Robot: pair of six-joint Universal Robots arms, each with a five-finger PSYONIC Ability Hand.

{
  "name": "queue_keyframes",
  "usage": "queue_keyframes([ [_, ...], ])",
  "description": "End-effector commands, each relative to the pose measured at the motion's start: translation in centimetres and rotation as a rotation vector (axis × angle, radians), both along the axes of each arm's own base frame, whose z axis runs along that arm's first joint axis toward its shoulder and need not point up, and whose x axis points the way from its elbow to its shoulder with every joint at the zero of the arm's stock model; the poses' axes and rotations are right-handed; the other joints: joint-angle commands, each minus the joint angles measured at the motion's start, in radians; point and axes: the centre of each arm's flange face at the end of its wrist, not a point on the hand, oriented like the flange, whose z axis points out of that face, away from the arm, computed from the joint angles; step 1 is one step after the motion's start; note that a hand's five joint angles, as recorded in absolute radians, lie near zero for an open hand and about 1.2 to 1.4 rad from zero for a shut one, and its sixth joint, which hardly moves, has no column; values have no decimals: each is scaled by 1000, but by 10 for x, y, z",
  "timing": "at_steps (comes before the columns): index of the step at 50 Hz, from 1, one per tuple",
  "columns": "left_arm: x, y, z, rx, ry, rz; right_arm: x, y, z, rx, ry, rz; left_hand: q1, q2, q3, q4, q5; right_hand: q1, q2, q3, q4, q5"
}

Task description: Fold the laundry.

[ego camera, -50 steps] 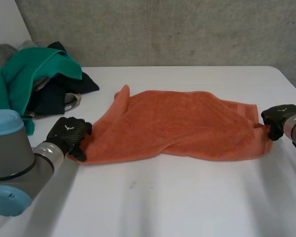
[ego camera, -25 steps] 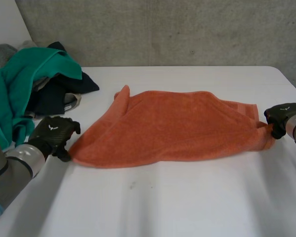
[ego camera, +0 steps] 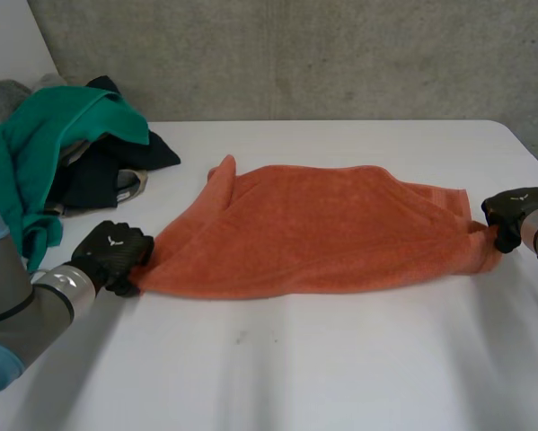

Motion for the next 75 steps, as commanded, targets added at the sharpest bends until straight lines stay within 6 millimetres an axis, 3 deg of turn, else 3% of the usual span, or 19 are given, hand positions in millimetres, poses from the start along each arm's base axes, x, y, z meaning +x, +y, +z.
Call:
queue_keyframes([
  [1, -3, -6, 3, -15, 10, -3, 1, 2, 2, 0, 3, -1, 598, 635, 636, 633, 637, 285, 218, 206, 197, 236],
  [5, -6, -4, 22, -57, 24, -6, 0, 5, 9, -1, 12, -1, 598, 635, 636, 633, 637, 285, 218, 206, 197, 236],
  [10, -6, 8, 76, -167, 89, 29, -1, 30, 66, -38, 99, 46, 598, 635, 636, 633, 637, 285, 218, 206, 197, 236],
  [18, 4, 66, 169, -320, 139, 54, -15, 79, 116, 27, 362, 157, 598, 635, 636, 633, 637, 285, 218, 206, 197, 236],
  [22, 5, 86, 183, -341, 147, 36, -14, 95, 135, -22, 407, 179, 598, 635, 636, 633, 637, 285, 218, 206, 197, 236],
  [28, 3, 80, 155, -237, 130, 32, -14, 94, 111, 55, 401, 194, 598, 635, 636, 633, 637, 285, 218, 206, 197, 236],
  [33, -17, 43, 108, -140, 95, -7, -16, 66, 67, 154, 413, 182, 598, 635, 636, 633, 637, 285, 218, 206, 197, 236],
  [38, -38, -3, 101, -218, 12, 19, -21, 30, 65, 75, 404, 71, 598, 635, 636, 633, 637, 285, 218, 206, 197, 236],
  [40, -44, -20, 115, -289, -1, 46, -16, 10, 82, -47, 351, 16, 598, 635, 636, 633, 637, 285, 218, 206, 197, 236],
  [43, -65, -42, 167, -477, 46, 69, -5, -7, 109, -204, 270, -15, 598, 635, 636, 633, 637, 285, 218, 206, 197, 236],
  [45, -81, -46, 218, -631, 128, 57, 3, -20, 142, -385, 164, -54, 598, 635, 636, 633, 637, 285, 218, 206, 197, 236],
  [49, -92, -39, 294, -864, 298, 45, 7, -27, 203, -713, -40, -94, 598, 635, 636, 633, 637, 285, 218, 206, 197, 236],
  [52, -91, -36, 315, -933, 377, 46, 6, -19, 232, -850, -96, -96, 598, 635, 636, 633, 637, 285, 218, 206, 197, 236],
  [55, -86, -23, 332, -971, 433, 48, 8, -14, 237, -849, -97, -78, 598, 635, 636, 633, 637, 285, 218, 206, 197, 236],
  [57, -85, -19, 327, -944, 426, 51, 10, -9, 230, -788, -92, -55, 598, 635, 636, 633, 637, 285, 218, 206, 197, 236],
  [62, -80, -15, 257, -740, 328, 57, 11, 3, 201, -540, -60, -7, 598, 635, 636, 633, 637, 285, 218, 206, 197, 236],
  [67, -74, -4, 192, -564, 254, 57, 5, 4, 125, -133, 33, 39, 598, 635, 636, 633, 637, 285, 218, 206, 197, 236],
  [71, -73, 10, 133, -438, 201, 38, 6, -2, 71, 53, 108, 78, 598, 635, 636, 633, 637, 285, 218, 206, 197, 236],
  [75, -76, 9, 97, -384, 178, 27, 7, -15, 22, 145, 114, 72, 598, 635, 636, 633, 637, 285, 218, 206, 197, 236],
])
